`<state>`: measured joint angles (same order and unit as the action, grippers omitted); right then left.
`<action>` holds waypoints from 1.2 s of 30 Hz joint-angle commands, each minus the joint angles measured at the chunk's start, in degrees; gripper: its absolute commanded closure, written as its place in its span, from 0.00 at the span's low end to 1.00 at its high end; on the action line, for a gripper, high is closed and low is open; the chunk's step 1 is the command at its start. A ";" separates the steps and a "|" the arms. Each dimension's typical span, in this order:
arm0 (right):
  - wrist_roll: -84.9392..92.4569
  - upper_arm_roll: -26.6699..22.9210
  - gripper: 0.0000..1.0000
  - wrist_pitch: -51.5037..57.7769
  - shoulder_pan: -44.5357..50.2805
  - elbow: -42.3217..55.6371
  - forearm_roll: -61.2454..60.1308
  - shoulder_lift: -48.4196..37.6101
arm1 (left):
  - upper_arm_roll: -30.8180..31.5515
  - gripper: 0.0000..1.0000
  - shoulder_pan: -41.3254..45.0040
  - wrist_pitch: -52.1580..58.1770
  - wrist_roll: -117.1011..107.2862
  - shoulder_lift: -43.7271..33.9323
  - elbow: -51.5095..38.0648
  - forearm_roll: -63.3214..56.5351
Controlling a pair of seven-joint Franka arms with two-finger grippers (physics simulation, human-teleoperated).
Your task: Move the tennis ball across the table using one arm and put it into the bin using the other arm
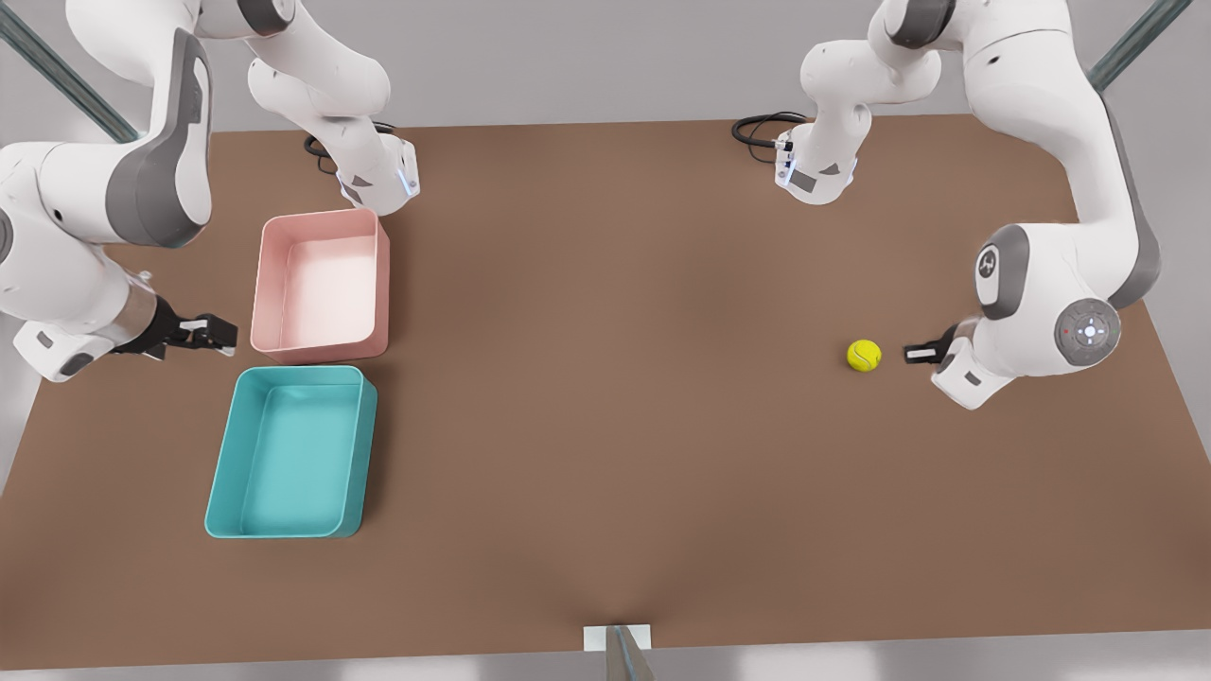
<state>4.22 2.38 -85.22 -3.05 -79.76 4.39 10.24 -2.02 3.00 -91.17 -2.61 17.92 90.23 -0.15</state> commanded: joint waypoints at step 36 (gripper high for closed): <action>1.06 0.08 0.00 3.48 0.24 0.04 0.01 0.83 | -1.94 0.79 2.80 -44.97 82.00 4.23 38.97 -2.31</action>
<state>5.25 2.46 -81.92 -2.82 -79.74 4.42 11.14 -4.55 4.61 -135.58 87.91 22.19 129.21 -2.69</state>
